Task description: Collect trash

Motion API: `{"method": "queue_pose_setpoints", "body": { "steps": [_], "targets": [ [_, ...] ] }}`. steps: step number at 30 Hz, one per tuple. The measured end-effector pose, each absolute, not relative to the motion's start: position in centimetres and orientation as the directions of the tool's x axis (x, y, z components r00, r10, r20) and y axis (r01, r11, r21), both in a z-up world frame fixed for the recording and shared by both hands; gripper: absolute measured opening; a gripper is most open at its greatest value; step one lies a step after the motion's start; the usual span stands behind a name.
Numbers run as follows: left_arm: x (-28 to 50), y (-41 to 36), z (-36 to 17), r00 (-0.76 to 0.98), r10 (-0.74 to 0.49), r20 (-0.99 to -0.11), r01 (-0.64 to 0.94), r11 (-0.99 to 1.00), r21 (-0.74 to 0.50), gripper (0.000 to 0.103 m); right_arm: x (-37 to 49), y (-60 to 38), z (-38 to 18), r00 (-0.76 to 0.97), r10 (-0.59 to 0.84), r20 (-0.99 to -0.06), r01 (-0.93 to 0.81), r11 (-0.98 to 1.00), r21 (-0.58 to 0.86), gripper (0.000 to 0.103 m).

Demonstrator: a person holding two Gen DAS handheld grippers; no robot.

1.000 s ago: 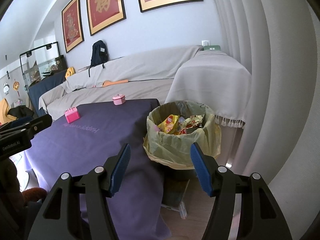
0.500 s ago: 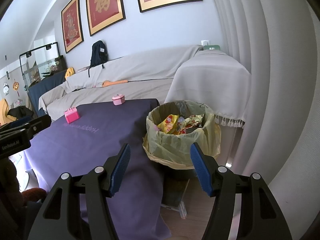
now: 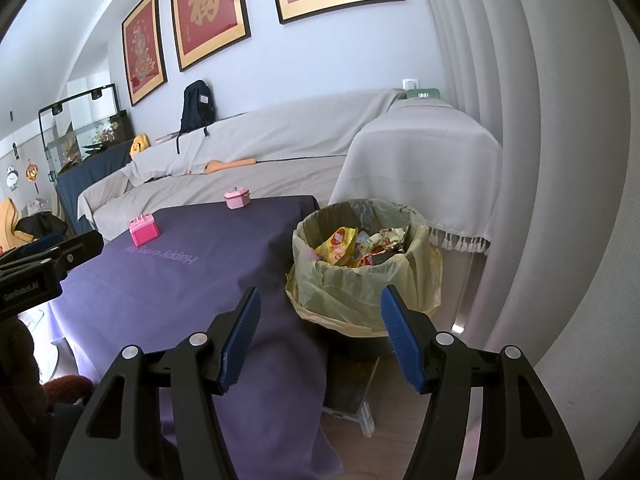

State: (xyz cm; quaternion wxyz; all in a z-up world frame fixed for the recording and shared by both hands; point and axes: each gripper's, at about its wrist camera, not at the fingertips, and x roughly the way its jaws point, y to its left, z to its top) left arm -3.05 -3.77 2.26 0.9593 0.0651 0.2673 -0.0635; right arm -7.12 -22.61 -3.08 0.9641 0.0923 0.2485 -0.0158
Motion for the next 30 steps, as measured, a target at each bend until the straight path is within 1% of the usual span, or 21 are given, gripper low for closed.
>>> {"method": "queue_pose_setpoints", "body": {
  "steps": [21, 25, 27, 30],
  "targets": [
    [-2.7, -3.5, 2.1, 0.844, -0.084, -0.530, 0.150, 0.985, 0.084, 0.087, -7.1, -22.7, -3.0, 0.875, 0.015, -0.484, 0.077, 0.983, 0.170, 0.059],
    [-1.9, -3.3, 1.8, 0.825, -0.087, -0.558, 0.150, 0.986, 0.067, 0.087, -7.0, -22.6, -3.1, 0.873, 0.024, -0.487, 0.069, 0.983, 0.171, 0.059],
    [-0.6, -2.6, 1.6, 0.806, -0.082, -0.586, 0.133, 0.990, 0.044, 0.087, -6.2, -22.4, -3.2, 0.864, 0.036, -0.503, 0.050, 0.986, 0.157, 0.065],
    [3.7, 0.7, 0.8, 0.763, -0.043, -0.645, 0.057, 0.998, 0.001, 0.087, -3.6, -21.3, -3.4, 0.847, 0.073, -0.527, 0.001, 0.990, 0.139, 0.065]
  ]
}}
